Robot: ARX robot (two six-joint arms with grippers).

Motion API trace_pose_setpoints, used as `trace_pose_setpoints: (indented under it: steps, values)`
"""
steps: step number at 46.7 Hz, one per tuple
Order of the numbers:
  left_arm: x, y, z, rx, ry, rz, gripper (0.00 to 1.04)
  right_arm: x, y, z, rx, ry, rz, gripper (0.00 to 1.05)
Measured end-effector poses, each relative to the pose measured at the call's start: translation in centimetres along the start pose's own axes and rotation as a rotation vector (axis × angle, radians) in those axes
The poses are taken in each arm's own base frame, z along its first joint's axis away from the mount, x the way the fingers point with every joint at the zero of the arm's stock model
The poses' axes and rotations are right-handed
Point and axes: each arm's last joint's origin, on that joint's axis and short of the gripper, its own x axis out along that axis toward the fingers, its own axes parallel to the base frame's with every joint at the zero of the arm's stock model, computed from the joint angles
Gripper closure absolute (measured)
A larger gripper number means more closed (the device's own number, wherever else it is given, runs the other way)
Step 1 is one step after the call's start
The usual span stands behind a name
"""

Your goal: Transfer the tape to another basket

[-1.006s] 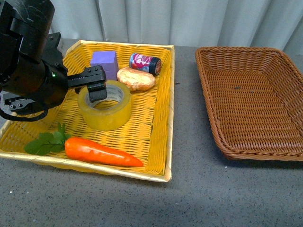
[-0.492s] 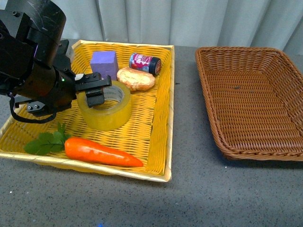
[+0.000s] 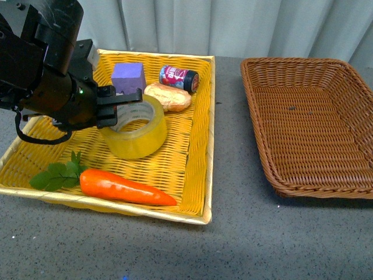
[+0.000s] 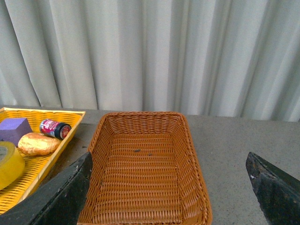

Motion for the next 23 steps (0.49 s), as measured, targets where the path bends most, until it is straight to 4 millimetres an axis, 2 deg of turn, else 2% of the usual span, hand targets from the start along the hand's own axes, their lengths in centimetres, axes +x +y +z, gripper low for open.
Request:
trace_pose_setpoints:
  steps: [9,15,23]
  values:
    - [-3.0,-1.8,2.9,0.235,-0.182,-0.210,0.88,0.0,0.0,0.0,0.000,0.000,0.000,0.09]
    - [-5.2,-4.4,4.6,0.501,-0.316,-0.345,0.88,0.0,0.0,0.0,0.000,0.000,0.000,0.09]
    - [-5.8,-8.6,5.1,0.798,-0.398,-0.443,0.88,0.0,0.0,0.0,0.000,0.000,0.000,0.09]
